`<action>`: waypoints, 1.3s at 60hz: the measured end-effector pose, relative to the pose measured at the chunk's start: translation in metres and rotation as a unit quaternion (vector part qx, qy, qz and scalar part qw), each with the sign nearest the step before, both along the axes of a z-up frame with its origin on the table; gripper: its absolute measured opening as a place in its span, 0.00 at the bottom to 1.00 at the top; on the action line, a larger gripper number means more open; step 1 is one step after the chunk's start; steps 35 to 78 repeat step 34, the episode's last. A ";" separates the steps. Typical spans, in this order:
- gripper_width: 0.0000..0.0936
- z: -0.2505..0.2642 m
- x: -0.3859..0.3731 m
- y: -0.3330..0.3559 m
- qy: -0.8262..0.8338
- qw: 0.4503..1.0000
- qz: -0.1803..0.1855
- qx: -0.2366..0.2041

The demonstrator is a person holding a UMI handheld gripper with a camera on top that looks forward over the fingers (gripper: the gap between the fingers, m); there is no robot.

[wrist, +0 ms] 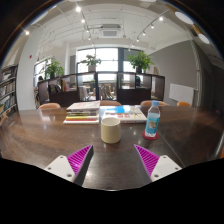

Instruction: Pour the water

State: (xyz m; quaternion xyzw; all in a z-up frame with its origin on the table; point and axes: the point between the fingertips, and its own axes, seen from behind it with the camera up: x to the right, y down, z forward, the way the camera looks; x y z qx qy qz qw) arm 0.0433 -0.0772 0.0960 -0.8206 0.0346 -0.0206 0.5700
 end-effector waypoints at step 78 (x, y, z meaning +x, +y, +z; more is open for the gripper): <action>0.88 0.066 -0.090 -0.069 -0.016 0.996 0.072 0.043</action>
